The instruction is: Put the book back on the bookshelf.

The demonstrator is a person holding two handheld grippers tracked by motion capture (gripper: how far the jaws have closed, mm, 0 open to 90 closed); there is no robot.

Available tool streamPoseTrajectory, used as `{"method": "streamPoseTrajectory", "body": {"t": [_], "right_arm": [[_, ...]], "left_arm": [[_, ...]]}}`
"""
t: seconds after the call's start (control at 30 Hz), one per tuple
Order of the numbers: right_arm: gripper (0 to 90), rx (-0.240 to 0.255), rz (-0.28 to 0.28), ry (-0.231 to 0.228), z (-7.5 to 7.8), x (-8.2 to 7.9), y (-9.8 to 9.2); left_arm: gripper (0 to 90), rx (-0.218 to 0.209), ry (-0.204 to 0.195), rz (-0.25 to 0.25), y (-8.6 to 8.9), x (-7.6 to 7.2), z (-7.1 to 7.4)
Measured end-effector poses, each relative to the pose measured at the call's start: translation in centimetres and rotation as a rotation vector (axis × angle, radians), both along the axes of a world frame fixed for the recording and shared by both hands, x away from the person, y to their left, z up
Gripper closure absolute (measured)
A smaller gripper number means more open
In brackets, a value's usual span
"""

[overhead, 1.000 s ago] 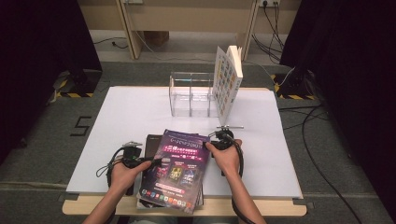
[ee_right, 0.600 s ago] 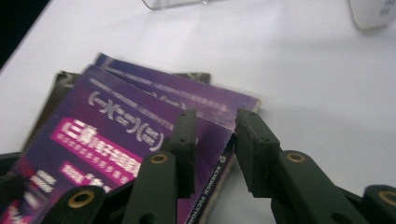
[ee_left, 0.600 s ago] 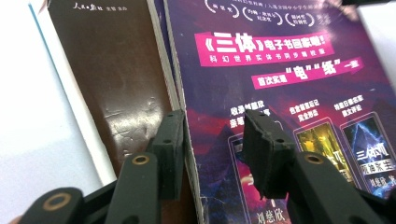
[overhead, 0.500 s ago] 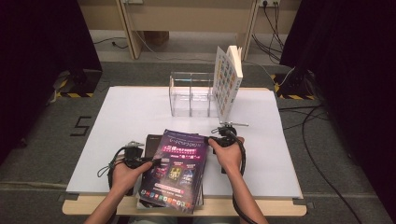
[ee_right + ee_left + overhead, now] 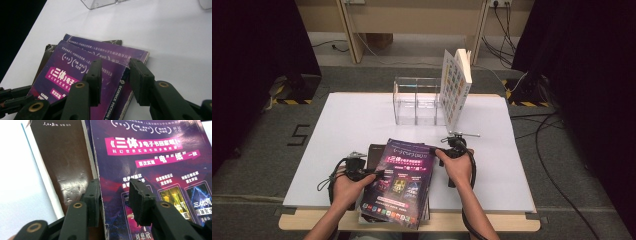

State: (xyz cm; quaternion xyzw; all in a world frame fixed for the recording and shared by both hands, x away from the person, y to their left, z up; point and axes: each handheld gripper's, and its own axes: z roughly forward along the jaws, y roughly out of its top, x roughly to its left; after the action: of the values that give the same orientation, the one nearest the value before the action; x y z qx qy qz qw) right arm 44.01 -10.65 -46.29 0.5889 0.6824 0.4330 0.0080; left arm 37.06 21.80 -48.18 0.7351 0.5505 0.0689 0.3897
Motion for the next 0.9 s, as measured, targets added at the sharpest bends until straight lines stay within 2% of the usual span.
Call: {"method": "streamPoseTrajectory", "body": {"t": [0.1,0.33,0.37,0.43,0.53,0.63,0.77,0.9], "right_arm": [[62.6,0.03,0.009,0.037,-0.3,0.0,-0.2],[63.3,0.036,0.003,0.043,-0.9,-0.2,-0.4],[64.2,0.035,0.012,0.05,-0.8,-0.2,-0.4],[64.6,0.053,0.053,0.094,-0.9,-0.3,-0.2],[65.6,0.024,0.071,0.089,-1.1,-0.5,0.2],[68.9,0.05,0.076,0.104,-1.3,-0.3,0.2],[70.5,0.037,0.082,0.11,-1.2,-0.1,0.5],[75.7,0.058,0.08,0.108,-1.2,-0.1,0.5]], "left_arm": [[61.8,0.004,-0.002,0.002,-0.1,0.0,0.0],[61.9,0.001,-0.005,0.001,0.0,0.0,0.0],[61.9,0.001,-0.006,0.002,0.0,0.0,0.0],[61.9,0.005,-0.006,0.001,-0.1,-0.1,0.0],[61.8,0.008,-0.009,0.001,-0.1,-0.1,0.0],[61.8,0.01,-0.01,-0.001,-0.1,-0.1,0.0],[61.9,0.017,-0.014,-0.006,-0.1,-0.1,0.0],[62.3,0.021,-0.016,-0.007,-0.1,-0.1,0.1]]}}
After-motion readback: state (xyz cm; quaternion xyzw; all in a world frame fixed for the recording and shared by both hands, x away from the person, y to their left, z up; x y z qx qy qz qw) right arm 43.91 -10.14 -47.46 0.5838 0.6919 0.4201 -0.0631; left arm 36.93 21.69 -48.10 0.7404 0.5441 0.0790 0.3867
